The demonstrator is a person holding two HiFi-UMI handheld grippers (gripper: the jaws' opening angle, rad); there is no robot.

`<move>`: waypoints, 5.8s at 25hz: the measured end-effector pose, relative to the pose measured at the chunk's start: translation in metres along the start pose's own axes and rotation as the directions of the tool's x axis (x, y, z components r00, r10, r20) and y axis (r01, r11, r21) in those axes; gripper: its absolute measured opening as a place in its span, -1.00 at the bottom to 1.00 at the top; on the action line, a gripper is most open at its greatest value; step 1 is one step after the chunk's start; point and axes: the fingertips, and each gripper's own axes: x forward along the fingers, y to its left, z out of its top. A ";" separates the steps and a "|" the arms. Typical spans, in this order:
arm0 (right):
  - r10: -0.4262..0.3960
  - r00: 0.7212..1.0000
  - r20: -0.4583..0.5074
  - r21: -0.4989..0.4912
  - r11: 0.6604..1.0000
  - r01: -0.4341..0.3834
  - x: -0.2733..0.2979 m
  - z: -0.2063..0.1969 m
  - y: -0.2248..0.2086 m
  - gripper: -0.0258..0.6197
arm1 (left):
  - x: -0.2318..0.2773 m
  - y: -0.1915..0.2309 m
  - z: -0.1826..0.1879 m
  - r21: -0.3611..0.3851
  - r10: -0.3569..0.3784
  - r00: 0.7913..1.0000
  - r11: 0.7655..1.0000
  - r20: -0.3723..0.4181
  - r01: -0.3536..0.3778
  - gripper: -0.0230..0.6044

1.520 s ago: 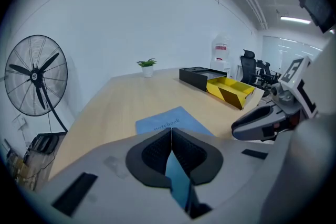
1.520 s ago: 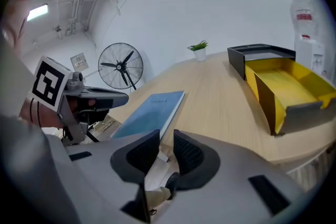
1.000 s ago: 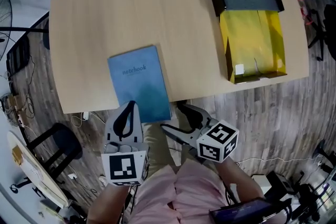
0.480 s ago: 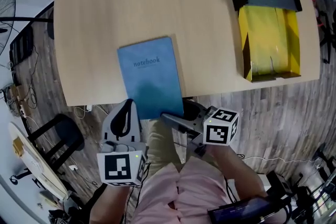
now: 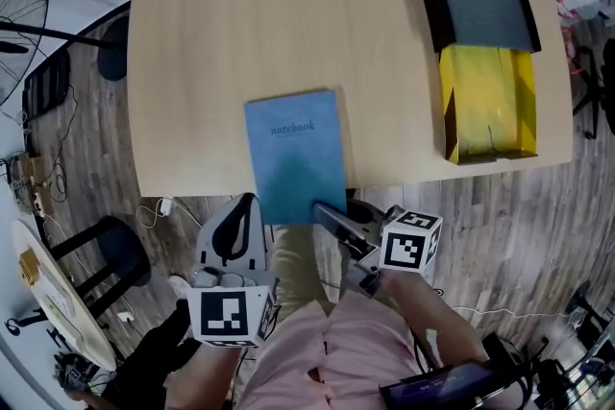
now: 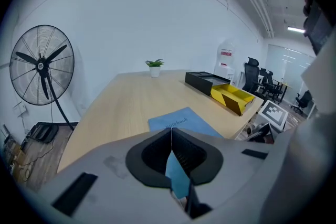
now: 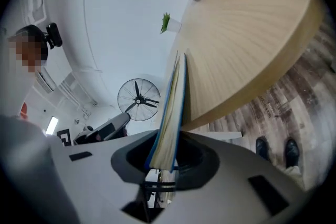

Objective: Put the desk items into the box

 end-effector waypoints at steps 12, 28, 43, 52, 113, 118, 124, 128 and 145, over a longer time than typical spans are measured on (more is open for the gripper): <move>-0.013 1.000 -0.010 -0.034 0.999 0.013 0.000 0.039 0.042 -0.78 | -0.016 0.024 0.056 -0.020 0.075 0.987 0.997 0.145 -0.073 -0.89; 0.102 0.991 0.090 -0.234 0.969 -0.079 -0.024 0.140 0.151 -0.78 | -0.029 0.000 0.167 -0.009 0.052 0.919 0.999 0.391 -0.053 -0.89; 0.106 0.964 0.244 -0.301 0.953 -0.029 -0.055 0.202 0.186 -0.77 | -0.006 -0.013 0.216 0.046 -0.039 0.877 0.999 0.479 0.019 -0.89; 0.060 0.940 0.336 -0.253 0.967 0.029 -0.063 0.203 0.186 -0.77 | 0.017 -0.014 0.208 0.047 -0.140 0.890 0.990 0.435 0.132 -0.88; 0.150 0.960 0.237 -0.230 0.969 -0.094 -0.315 0.264 0.100 -0.77 | 0.037 -0.263 0.236 0.044 0.049 0.906 0.996 0.420 -0.074 -0.89; 0.127 0.969 0.211 -0.179 0.980 -0.090 -0.313 0.241 0.082 -0.77 | 0.041 -0.265 0.216 0.030 0.049 0.924 0.997 0.380 -0.065 -0.89; 0.113 0.976 0.184 -0.104 0.990 -0.095 -0.314 0.215 0.058 -0.77 | 0.048 -0.274 0.188 0.014 0.049 0.948 0.998 0.315 -0.056 -0.88; 0.103 0.977 0.189 -0.047 0.994 -0.096 -0.319 0.199 0.038 -0.77 | 0.054 -0.279 0.169 0.000 0.045 0.961 0.999 0.272 -0.047 -0.89; 0.086 0.985 0.149 0.164 0.980 -0.110 -0.305 0.183 -0.029 -0.75 | 0.082 -0.289 0.132 -0.002 0.020 0.987 1.000 0.159 -0.020 -0.89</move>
